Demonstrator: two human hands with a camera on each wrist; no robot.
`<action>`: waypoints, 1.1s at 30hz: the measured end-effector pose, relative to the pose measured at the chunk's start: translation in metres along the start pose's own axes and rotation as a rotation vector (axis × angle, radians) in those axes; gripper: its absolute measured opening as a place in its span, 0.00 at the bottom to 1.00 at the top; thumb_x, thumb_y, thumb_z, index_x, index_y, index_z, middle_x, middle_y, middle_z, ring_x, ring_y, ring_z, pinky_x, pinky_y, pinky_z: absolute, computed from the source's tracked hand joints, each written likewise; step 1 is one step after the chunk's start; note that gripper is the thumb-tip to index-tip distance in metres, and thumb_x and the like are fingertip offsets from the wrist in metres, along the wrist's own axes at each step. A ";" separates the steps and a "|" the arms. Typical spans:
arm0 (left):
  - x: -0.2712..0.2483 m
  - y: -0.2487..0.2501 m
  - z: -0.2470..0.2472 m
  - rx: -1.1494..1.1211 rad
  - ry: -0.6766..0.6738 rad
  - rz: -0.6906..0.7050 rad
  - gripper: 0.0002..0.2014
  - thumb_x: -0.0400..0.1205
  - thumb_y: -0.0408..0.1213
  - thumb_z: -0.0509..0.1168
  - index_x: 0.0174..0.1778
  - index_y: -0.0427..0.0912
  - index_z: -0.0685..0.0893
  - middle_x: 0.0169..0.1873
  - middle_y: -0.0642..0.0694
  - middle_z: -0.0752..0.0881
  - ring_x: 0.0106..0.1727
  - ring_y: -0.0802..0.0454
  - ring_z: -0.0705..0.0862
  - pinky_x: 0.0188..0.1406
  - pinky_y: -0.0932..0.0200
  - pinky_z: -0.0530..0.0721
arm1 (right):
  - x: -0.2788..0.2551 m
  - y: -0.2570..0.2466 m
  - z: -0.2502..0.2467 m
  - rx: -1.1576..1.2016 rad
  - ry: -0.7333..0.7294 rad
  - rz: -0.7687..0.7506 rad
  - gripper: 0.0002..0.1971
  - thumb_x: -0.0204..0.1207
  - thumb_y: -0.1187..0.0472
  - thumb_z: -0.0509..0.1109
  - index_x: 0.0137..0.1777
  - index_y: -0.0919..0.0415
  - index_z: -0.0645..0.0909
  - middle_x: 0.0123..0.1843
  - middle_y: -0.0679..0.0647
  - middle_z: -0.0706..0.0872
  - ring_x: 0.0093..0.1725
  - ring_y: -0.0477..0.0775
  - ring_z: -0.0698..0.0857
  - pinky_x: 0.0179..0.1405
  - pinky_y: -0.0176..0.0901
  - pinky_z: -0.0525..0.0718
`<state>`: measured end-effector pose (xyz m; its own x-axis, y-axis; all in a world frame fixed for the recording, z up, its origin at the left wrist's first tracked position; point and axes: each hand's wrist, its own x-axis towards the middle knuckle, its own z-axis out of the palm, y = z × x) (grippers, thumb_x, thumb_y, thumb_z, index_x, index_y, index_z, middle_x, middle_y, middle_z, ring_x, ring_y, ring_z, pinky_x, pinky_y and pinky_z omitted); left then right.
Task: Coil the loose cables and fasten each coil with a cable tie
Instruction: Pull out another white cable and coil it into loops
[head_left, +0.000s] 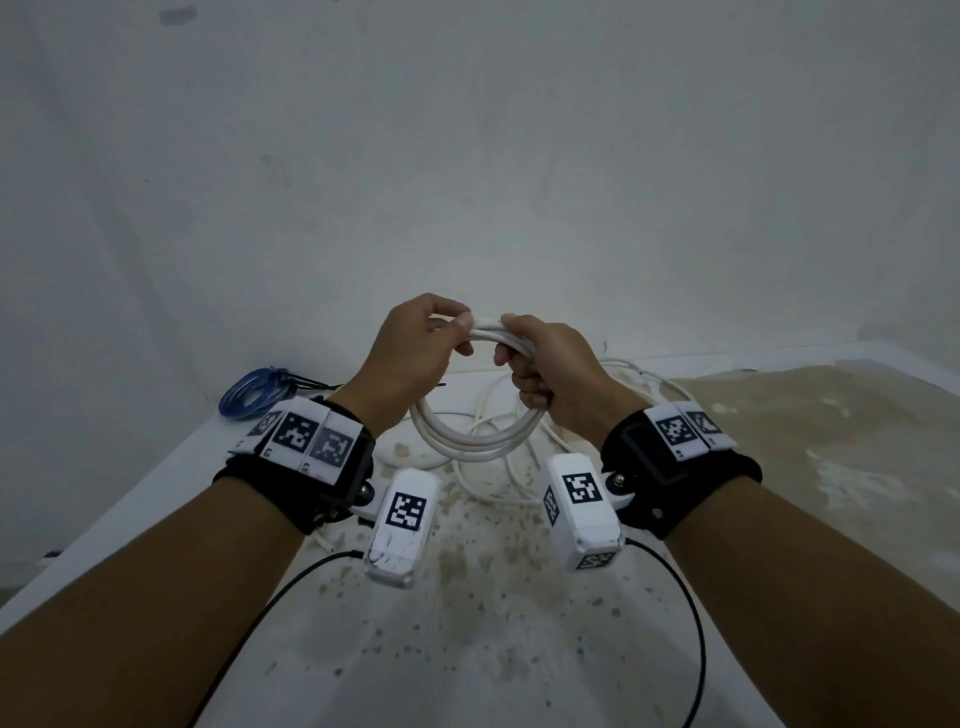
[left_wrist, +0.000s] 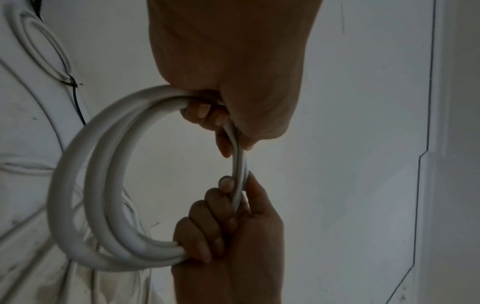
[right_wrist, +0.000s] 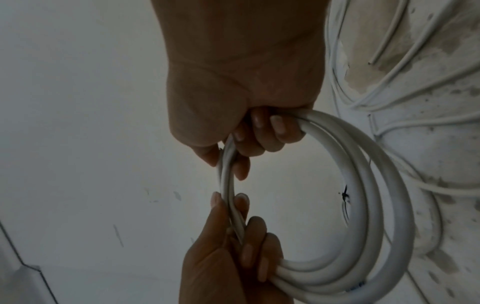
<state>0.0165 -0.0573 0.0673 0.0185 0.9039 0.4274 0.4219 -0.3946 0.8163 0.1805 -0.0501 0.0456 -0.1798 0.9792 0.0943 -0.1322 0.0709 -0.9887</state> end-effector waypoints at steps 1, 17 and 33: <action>0.000 0.001 0.004 -0.023 -0.007 -0.038 0.07 0.85 0.39 0.66 0.51 0.41 0.86 0.32 0.48 0.89 0.22 0.58 0.73 0.20 0.62 0.71 | -0.002 0.000 -0.004 -0.027 0.021 -0.004 0.22 0.84 0.51 0.62 0.32 0.63 0.80 0.21 0.49 0.63 0.18 0.47 0.60 0.19 0.39 0.57; -0.028 0.032 0.111 -0.247 -0.282 -0.127 0.07 0.84 0.32 0.68 0.39 0.38 0.83 0.31 0.40 0.86 0.18 0.57 0.65 0.18 0.66 0.62 | -0.086 0.009 -0.110 -0.138 0.181 0.061 0.29 0.85 0.40 0.60 0.47 0.67 0.88 0.24 0.52 0.74 0.22 0.51 0.73 0.27 0.41 0.77; -0.065 0.064 0.197 -0.285 -0.419 -0.168 0.07 0.83 0.32 0.68 0.38 0.36 0.83 0.30 0.40 0.86 0.16 0.56 0.65 0.16 0.67 0.61 | -0.208 0.033 -0.301 -1.550 0.690 0.536 0.13 0.76 0.66 0.64 0.29 0.60 0.75 0.35 0.55 0.81 0.34 0.56 0.80 0.37 0.41 0.77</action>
<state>0.2211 -0.1084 0.0148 0.3573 0.9238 0.1376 0.1886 -0.2157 0.9581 0.5066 -0.1945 -0.0412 0.5662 0.8185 0.0976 0.8229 -0.5545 -0.1237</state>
